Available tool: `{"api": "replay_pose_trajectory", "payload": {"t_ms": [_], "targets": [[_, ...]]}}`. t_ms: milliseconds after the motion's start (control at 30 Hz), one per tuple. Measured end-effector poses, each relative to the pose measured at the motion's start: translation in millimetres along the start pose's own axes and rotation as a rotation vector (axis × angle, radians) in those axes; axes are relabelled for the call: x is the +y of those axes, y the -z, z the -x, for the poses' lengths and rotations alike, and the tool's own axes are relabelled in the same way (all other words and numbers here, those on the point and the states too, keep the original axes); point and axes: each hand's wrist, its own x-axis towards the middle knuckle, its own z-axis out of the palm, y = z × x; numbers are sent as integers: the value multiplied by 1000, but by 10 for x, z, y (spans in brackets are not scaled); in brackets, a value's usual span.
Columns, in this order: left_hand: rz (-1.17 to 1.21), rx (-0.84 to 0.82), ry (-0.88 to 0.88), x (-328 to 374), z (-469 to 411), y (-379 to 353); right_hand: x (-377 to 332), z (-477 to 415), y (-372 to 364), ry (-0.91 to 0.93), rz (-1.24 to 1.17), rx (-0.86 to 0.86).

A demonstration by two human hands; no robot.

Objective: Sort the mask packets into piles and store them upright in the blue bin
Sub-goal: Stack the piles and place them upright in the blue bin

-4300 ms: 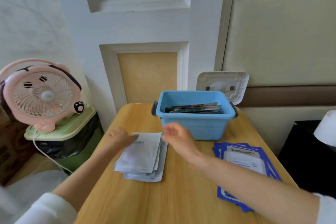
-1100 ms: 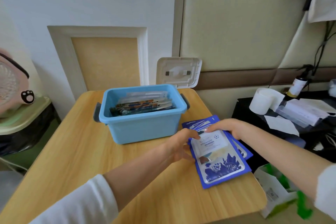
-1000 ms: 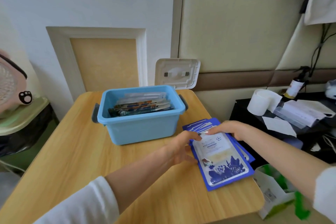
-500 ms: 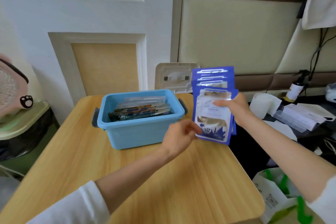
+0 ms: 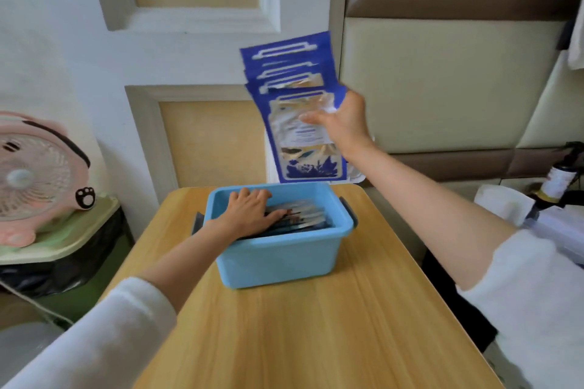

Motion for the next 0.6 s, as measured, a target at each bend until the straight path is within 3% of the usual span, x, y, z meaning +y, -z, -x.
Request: {"api": "replay_pose_trajectory", "payload": {"t_ms": [67,200,300,367,467,600], "targets": [[-36,-75,-16,6,9,46,48,19,-203,5,62,-93],[200,-230,-33,-1,75,67,197,150,-473,40,251,-382],[206,-264,-39,38,141,117,336,281,-560,175,559,-723],[199,-301,-53,57,183,159,460,304,-611,171,809,-902],[231,-351,-42,50,233,186,618,247,-732,120,1010,-999],[327,-333,-7,6,295,160,738,276,-843,23,1043,-1195]]}}
